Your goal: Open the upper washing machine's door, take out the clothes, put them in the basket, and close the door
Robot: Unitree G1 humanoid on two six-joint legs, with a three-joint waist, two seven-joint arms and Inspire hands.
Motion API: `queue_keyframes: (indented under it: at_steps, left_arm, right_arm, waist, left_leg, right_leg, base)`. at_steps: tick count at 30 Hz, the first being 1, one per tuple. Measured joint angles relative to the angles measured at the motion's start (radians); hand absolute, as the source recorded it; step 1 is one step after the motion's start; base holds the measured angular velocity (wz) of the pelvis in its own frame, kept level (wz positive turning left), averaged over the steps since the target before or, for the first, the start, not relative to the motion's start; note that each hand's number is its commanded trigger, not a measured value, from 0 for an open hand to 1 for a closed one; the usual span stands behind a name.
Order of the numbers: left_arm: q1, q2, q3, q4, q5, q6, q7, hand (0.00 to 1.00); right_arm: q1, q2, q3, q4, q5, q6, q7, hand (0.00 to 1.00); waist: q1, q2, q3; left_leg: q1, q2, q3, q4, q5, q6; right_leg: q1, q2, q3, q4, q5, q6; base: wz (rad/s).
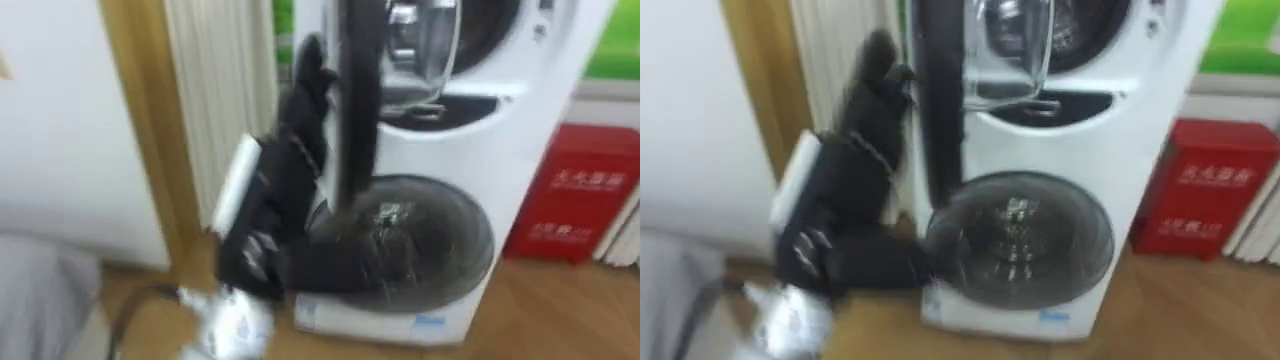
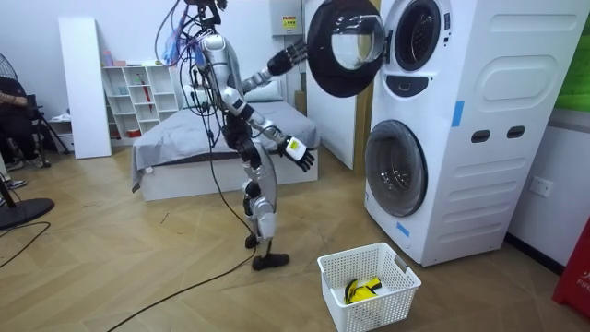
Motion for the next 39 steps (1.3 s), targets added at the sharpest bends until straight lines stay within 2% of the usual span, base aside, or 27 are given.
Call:
queue_keyframes:
  at_steps: [1,2,3,4,5,6,7,8,9,10,11,17,21,24,28,33,37,39]
  left_arm:
    - [-0.011,-0.003,-0.031,0.026,0.002,0.015,-0.029,0.00]
    - [-0.027,-0.013,-0.054,0.044,0.002,0.034,-0.058,0.00]
    - [-0.032,-0.013,-0.066,0.046,0.003,0.041,-0.073,0.00]
    - [-0.038,-0.012,-0.088,0.046,0.005,0.042,-0.106,0.00]
    - [-0.042,-0.012,-0.101,0.046,0.010,0.042,-0.123,0.00]
    - [-0.056,-0.012,-0.125,0.047,0.024,0.042,-0.162,0.00]
    - [-0.072,-0.011,-0.149,0.048,0.024,0.042,-0.204,0.00]
    - [-0.093,-0.013,-0.177,0.051,0.022,0.042,-0.234,0.00]
    - [-0.103,-0.013,-0.190,0.053,0.022,0.042,-0.248,0.00]
    - [-0.121,-0.013,-0.217,0.060,0.024,0.042,-0.268,0.00]
    - [-0.132,-0.013,-0.239,0.072,0.024,0.042,-0.284,0.00]
    - [-0.178,-0.012,-0.261,0.114,0.024,0.043,-0.317,0.00]
    - [-0.186,-0.014,-0.272,0.159,0.024,0.043,-0.317,0.00]
    - [-0.187,-0.014,-0.297,0.211,0.025,0.043,-0.313,0.00]
    - [-0.201,-0.014,-0.348,0.268,0.028,0.043,-0.310,0.00]
    - [-0.221,-0.016,-0.354,0.324,0.110,0.043,-0.306,0.00]
    - [-0.209,-0.006,-0.349,0.418,0.179,0.045,-0.290,0.00]
    - [-0.196,0.000,-0.324,0.475,0.196,0.045,-0.282,0.00]
  right_arm:
    - [-0.004,-0.001,0.014,0.004,0.005,0.000,-0.003,0.00]
    - [-0.026,-0.007,0.038,0.024,0.007,0.000,-0.003,0.00]
    - [-0.033,-0.006,0.048,0.033,0.007,0.000,0.001,0.00]
    - [-0.036,0.000,0.063,0.036,0.006,0.000,0.011,0.00]
    - [-0.036,0.003,0.068,0.036,0.006,0.000,0.016,0.00]
    - [-0.036,0.006,0.078,0.036,0.006,-0.004,0.024,0.00]
    - [-0.036,0.009,0.083,0.036,0.006,-0.013,0.031,0.00]
    - [-0.038,0.007,0.082,0.038,0.006,-0.025,0.038,0.00]
    - [-0.042,0.006,0.082,0.041,0.007,-0.030,0.038,0.00]
    - [-0.049,0.005,0.083,0.052,0.009,-0.038,0.038,0.00]
    - [-0.056,0.005,0.090,0.068,0.020,-0.042,0.039,0.00]
    - [-0.074,0.003,0.135,0.070,0.094,-0.046,0.039,0.00]
    - [-0.085,-0.005,0.147,0.092,0.120,-0.051,0.038,0.00]
    - [-0.085,-0.010,0.162,0.115,0.121,-0.050,0.038,0.00]
    - [-0.101,-0.012,0.196,0.141,0.131,-0.051,0.037,0.00]
    - [-0.107,-0.012,0.194,0.140,0.134,-0.050,0.038,0.00]
    - [-0.107,-0.016,0.191,0.134,0.158,-0.048,0.049,0.00]
    - [-0.106,-0.015,0.189,0.137,0.156,-0.049,0.052,0.00]
  waist:
    - [-0.003,-0.003,-0.0014]
    - [-0.001,0.011,0.0122]
    - [-0.005,0.016,0.0148]
    - [-0.020,0.018,0.0133]
    - [-0.024,0.021,0.0117]
    - [-0.033,0.023,0.0113]
    - [-0.051,0.020,0.0110]
    - [-0.073,0.017,0.0092]
    - [-0.079,0.018,0.0093]
    - [-0.084,0.022,0.0097]
    - [-0.086,0.022,0.0099]
    - [-0.095,0.033,0.0125]
    - [-0.102,0.035,0.0142]
    - [-0.102,0.044,0.0199]
    - [-0.103,0.048,0.0195]
    - [-0.101,0.048,0.0196]
    - [-0.097,0.048,0.0198]
    - [-0.095,0.044,0.0241]
  left_leg:
    - [-0.014,-0.001,0.019,0.014,0.002,-0.003]
    - [-0.030,-0.005,-0.010,0.023,0.007,-0.011]
    - [-0.037,-0.013,-0.036,0.023,0.012,-0.019]
    - [-0.047,-0.030,-0.082,0.021,0.015,-0.023]
    - [-0.049,-0.035,-0.104,0.020,0.017,-0.025]
    - [-0.048,-0.042,-0.137,0.018,0.023,-0.020]
    - [-0.044,-0.043,-0.146,0.014,0.022,-0.008]
    - [-0.040,-0.043,-0.149,0.012,0.020,0.004]
    - [-0.039,-0.043,-0.150,0.011,0.023,0.013]
    - [-0.034,-0.041,-0.150,0.006,0.025,0.042]
    - [-0.021,-0.040,-0.148,0.000,0.024,0.043]
    - [-0.006,-0.035,-0.147,-0.030,0.014,0.027]
    - [0.013,-0.034,-0.146,-0.053,0.010,0.020]
    - [0.012,-0.032,-0.146,-0.055,0.006,0.018]
    - [0.003,-0.032,-0.148,-0.058,0.006,0.017]
    - [0.004,-0.032,-0.148,-0.058,0.005,0.016]
    - [0.013,-0.032,-0.148,-0.058,0.005,0.016]
    - [0.025,-0.032,-0.147,-0.060,0.005,0.016]
  right_leg:
    - [0.007,0.011,0.007,-0.025,0.001,-0.014]
    - [-0.001,0.023,0.015,-0.061,0.026,-0.015]
    - [-0.004,0.029,0.020,-0.075,0.030,-0.016]
    - [-0.009,0.036,0.030,-0.097,0.029,-0.018]
    - [-0.007,0.040,0.031,-0.107,0.029,-0.018]
    - [-0.002,0.047,0.033,-0.122,0.032,-0.020]
    - [0.007,0.050,0.033,-0.134,0.037,-0.018]
    - [0.011,0.053,0.030,-0.141,0.042,-0.019]
    - [0.012,0.055,0.027,-0.142,0.046,-0.017]
    - [0.018,0.065,0.028,-0.142,0.049,-0.023]
    - [0.025,0.069,0.031,-0.146,0.047,-0.025]
    - [0.035,0.071,0.033,-0.157,0.036,-0.028]
    - [0.053,0.078,0.034,-0.178,0.036,-0.029]
    - [0.050,0.086,0.036,-0.178,0.035,-0.029]
    - [0.040,0.086,0.036,-0.177,0.032,-0.028]
    - [0.040,0.088,0.035,-0.177,0.030,-0.028]
    - [0.048,0.088,0.035,-0.177,0.030,-0.029]
    - [0.058,0.089,0.035,-0.177,0.028,-0.031]
  base:
    - [-0.84]
    - [-0.92]
    - [-0.93]
    - [-0.62]
    - [-0.73]
    - [-0.57]
    - [-0.40]
    - [-0.11]
    - [0.04]
    - [0.00]
    - [-0.05]
    - [-0.01]
    - [-0.03]
    - [0.00]
    - [0.00]
    - [0.00]
    - [0.00]
    - [-0.03]
